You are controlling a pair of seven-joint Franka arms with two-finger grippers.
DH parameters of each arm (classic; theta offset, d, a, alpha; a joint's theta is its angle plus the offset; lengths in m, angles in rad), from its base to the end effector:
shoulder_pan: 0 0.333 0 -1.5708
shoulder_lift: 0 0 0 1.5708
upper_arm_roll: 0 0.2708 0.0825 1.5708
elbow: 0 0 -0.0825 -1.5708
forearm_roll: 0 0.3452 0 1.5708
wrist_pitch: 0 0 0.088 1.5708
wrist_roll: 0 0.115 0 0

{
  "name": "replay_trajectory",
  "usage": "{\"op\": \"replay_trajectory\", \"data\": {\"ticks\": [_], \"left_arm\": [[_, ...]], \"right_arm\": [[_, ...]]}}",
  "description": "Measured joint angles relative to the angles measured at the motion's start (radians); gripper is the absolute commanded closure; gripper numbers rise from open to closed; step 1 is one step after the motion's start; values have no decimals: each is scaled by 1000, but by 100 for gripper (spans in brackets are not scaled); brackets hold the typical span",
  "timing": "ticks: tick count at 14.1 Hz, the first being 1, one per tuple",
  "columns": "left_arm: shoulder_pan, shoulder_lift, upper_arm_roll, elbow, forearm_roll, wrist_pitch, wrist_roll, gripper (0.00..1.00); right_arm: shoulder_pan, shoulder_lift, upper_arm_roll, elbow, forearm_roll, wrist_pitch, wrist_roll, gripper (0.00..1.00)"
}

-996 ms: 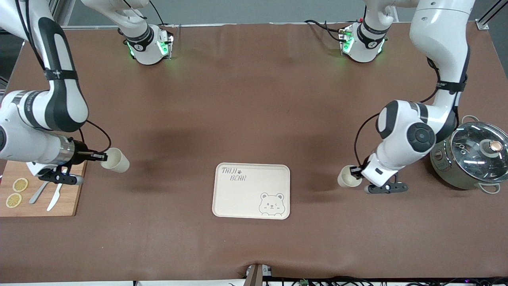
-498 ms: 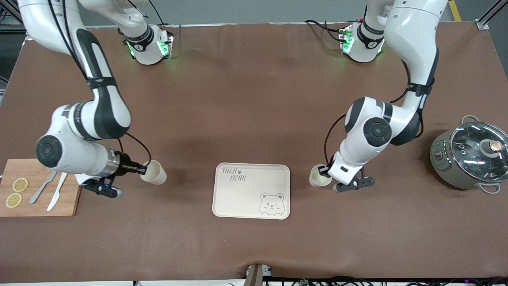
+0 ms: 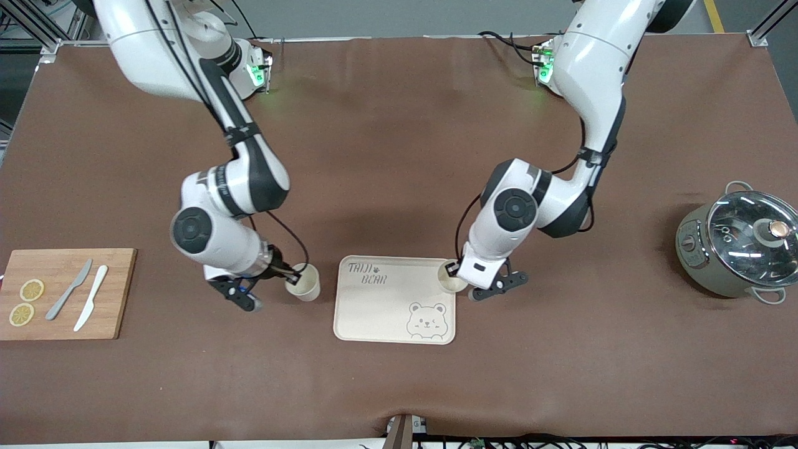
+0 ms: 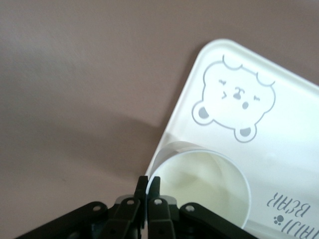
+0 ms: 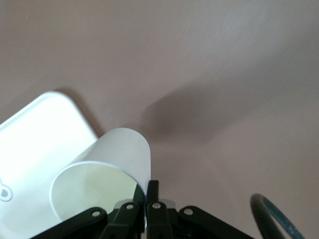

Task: Place white IKEA cup upright on tray with both arms
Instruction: 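Carry both cups toward the bear tray and lower them onto it, then open both grippers and release the cups upright on the tray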

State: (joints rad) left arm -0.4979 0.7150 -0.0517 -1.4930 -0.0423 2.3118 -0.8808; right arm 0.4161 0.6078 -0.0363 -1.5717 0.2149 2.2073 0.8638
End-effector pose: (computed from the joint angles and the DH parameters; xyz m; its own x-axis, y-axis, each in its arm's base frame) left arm 0.5700 -0.3443 0.2396 0.9310 0.3647 0.0131 0.3605 -0.9247 0.1224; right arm 0.5943 0.2495 0.2668 0.8227 -0.5587 -0.1050 -0.5681 -0.8148 -0.1153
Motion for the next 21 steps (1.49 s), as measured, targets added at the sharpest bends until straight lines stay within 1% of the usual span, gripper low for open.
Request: {"op": "replay_trajectory", "data": {"ticks": [4,5,6,7,9,10,11,12,13,16,19,21], "left_arm": [[-14,48,1,18,0,18,-18,100],[-16,49,1,22,0,22,-22,82],[-18,52,1,22,0,29,-23,44],[-21,54,1,23,0,35,-24,0],[-23,56,3,25,0,45,-25,0],[-23,56,6,29,0,47,-25,0],[-23,55,14,38,0,49,-25,0],[-22,52,24,53,2,49,-24,0],[-20,43,33,66,13,49,-20,0],[5,-15,52,83,103,7,-14,0],[70,-107,58,92,116,-85,92,0],[127,-188,58,98,116,-166,159,0]], "right_arm": [[77,45,-1,35,0,31,144,100],[90,54,0,45,0,37,172,100],[102,63,-1,50,0,44,191,100],[111,71,0,53,0,55,201,100],[118,88,-1,57,0,76,211,100],[118,94,-1,58,0,83,211,86],[118,98,-2,59,0,87,211,29],[118,100,-2,61,0,89,211,19],[118,101,-2,64,0,90,211,0],[118,101,-9,74,0,90,210,0],[118,100,-12,121,-2,78,198,0],[114,93,-19,165,-2,-7,183,0]]}}
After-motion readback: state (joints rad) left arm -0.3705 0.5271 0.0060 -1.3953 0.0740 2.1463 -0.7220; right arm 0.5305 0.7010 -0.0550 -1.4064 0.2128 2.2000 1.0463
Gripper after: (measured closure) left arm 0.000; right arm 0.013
